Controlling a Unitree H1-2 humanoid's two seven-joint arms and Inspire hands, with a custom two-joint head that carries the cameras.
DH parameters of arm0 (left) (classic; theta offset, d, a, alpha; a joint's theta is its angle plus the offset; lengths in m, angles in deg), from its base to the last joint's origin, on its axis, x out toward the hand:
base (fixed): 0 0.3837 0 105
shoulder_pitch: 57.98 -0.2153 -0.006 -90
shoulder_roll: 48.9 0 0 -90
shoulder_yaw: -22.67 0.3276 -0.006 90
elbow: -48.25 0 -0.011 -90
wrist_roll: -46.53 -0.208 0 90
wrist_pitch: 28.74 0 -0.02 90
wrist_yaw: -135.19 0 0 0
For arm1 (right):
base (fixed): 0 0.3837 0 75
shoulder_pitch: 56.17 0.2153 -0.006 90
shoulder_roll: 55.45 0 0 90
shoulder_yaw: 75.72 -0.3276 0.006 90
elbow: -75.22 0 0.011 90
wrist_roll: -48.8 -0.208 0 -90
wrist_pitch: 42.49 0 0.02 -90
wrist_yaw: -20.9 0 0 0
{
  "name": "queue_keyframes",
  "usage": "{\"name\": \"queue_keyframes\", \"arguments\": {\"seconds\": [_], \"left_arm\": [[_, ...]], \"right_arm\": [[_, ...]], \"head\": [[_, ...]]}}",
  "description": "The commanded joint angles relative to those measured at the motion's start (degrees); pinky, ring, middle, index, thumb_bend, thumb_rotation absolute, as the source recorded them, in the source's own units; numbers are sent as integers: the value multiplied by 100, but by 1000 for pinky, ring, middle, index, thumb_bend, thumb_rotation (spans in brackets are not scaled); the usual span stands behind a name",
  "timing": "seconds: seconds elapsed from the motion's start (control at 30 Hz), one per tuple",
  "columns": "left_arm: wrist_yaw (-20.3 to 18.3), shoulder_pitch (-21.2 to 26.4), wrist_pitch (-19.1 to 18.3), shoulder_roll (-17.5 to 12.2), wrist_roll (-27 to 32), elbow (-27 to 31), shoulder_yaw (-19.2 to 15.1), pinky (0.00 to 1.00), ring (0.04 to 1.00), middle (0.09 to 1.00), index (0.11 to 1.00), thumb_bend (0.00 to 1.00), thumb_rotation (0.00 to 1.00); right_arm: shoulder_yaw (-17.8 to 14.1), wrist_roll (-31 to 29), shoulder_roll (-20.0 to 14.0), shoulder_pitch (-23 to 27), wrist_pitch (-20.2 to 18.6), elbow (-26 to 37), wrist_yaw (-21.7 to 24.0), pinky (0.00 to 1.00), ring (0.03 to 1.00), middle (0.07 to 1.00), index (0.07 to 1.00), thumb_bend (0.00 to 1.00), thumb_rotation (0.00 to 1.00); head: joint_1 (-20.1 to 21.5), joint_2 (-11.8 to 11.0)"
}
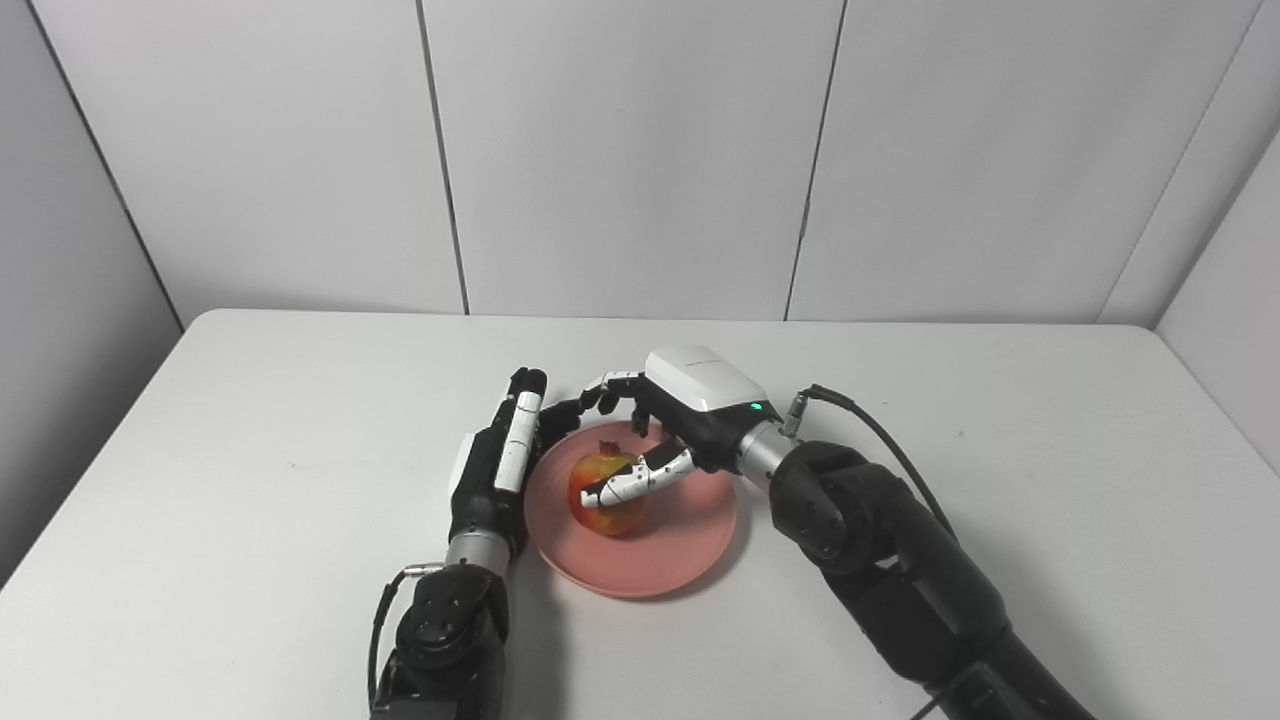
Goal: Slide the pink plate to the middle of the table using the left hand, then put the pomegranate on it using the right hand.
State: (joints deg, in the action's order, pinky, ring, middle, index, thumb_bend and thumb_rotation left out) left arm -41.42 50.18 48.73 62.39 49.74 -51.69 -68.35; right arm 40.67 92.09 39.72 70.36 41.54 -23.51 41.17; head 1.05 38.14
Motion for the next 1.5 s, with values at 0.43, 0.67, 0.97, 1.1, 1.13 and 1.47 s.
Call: {"name": "queue_keyframes", "arguments": {"seconds": [0.43,0.67,0.97,1.1,1.13,1.47], "left_arm": [[159,148,538,-18,-275,121,36,861,772,802,936,813,876],[535,132,2042,-104,-1011,-329,233,984,983,981,960,783,926],[1064,69,2306,-92,-1714,-393,350,1000,1000,1000,1000,718,987],[1075,61,2004,-51,-1758,-355,371,1000,1000,1000,1000,718,996],[1013,60,1827,-41,-1722,-308,366,1000,1000,1000,1000,732,996],[471,126,766,-57,-986,-38,232,1000,1000,1000,1000,793,1000]], "right_arm": [[-1853,-1888,420,-487,447,287,-1684,513,640,716,741,937,905],[-3018,-4035,1073,-857,569,-380,-1645,879,895,889,856,970,976],[-3370,-4892,1563,-1084,478,-754,-1913,997,963,920,913,946,1000],[-3189,-4783,1531,-1211,501,-856,-1922,1000,989,944,952,896,1000],[-3143,-4744,1525,-1243,504,-882,-1945,1000,988,943,951,878,1000],[-3134,-4582,1633,-1375,509,-931,-2451,1000,964,918,906,790,1000]], "head": [[-97,28],[-112,32],[-176,85],[-243,119],[-243,119],[-198,152]]}}
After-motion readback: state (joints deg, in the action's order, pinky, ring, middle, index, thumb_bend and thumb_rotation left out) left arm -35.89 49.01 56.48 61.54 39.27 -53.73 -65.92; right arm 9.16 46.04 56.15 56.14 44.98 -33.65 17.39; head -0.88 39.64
